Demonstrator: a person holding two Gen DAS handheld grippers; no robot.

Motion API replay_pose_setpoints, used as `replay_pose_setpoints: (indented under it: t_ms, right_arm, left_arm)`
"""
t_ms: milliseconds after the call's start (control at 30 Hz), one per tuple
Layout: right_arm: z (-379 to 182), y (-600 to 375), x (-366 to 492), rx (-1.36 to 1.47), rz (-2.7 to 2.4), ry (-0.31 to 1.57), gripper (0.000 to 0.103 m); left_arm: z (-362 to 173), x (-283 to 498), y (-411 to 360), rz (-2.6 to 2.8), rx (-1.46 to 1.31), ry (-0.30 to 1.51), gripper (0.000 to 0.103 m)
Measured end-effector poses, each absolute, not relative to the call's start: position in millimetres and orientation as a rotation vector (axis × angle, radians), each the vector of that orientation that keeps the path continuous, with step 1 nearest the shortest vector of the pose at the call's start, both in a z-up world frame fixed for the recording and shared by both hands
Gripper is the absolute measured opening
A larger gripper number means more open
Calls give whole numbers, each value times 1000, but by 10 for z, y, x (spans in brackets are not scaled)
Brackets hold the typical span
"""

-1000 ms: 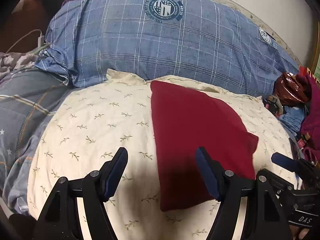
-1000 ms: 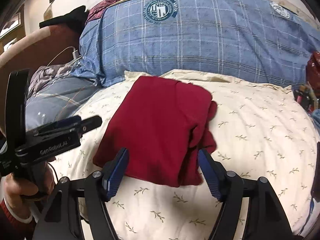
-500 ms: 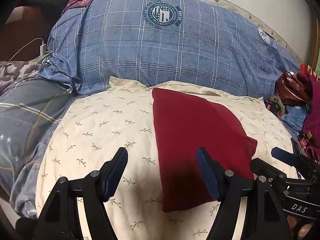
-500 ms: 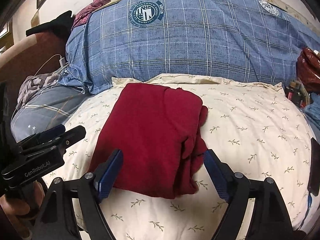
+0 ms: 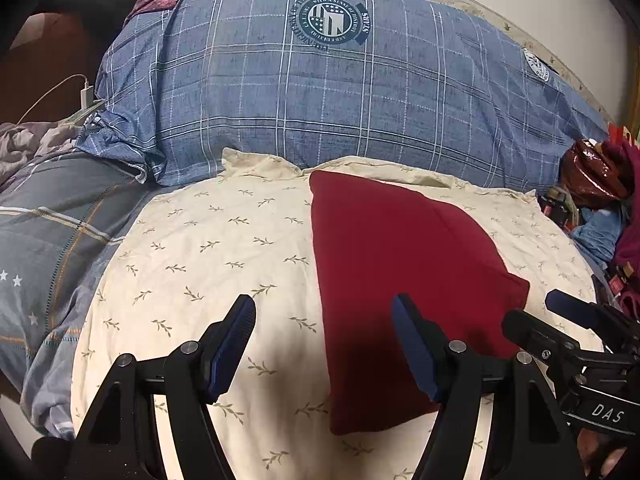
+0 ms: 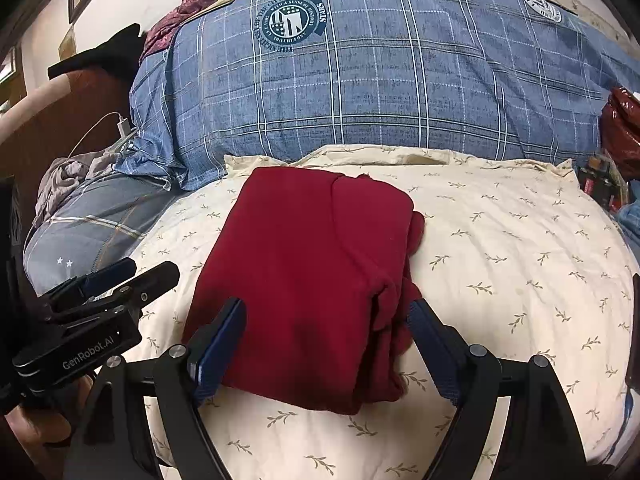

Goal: Fold small clothes

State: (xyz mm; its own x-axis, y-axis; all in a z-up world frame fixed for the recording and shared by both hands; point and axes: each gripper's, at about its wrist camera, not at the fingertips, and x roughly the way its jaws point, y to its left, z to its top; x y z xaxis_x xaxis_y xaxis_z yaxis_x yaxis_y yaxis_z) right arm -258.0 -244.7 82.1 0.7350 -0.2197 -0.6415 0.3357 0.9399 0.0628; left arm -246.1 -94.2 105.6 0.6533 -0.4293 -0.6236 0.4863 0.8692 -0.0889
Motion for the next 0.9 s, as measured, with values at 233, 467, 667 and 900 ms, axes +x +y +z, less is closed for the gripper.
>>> replay_pose_setpoints:
  t_ms: [233,467,667,900]
  right_arm:
    - [793,-2416,-2532,171,-300,691,84]
    - [783,-2401,-2507,172,-298,699,84]
    - [768,-2384,-2486,167,-294,707,84]
    - [743,-2358,-2468,168,-290,716,84]
  left_arm:
    - [1017,-2418,-975,-518,90,697,69]
    - [991,-2405,-1008,-520,94,705,69]
    - [982,-2402,-1009,-520,93,706,69]
    - [959,-2403,-1027,-520,99,710,69]
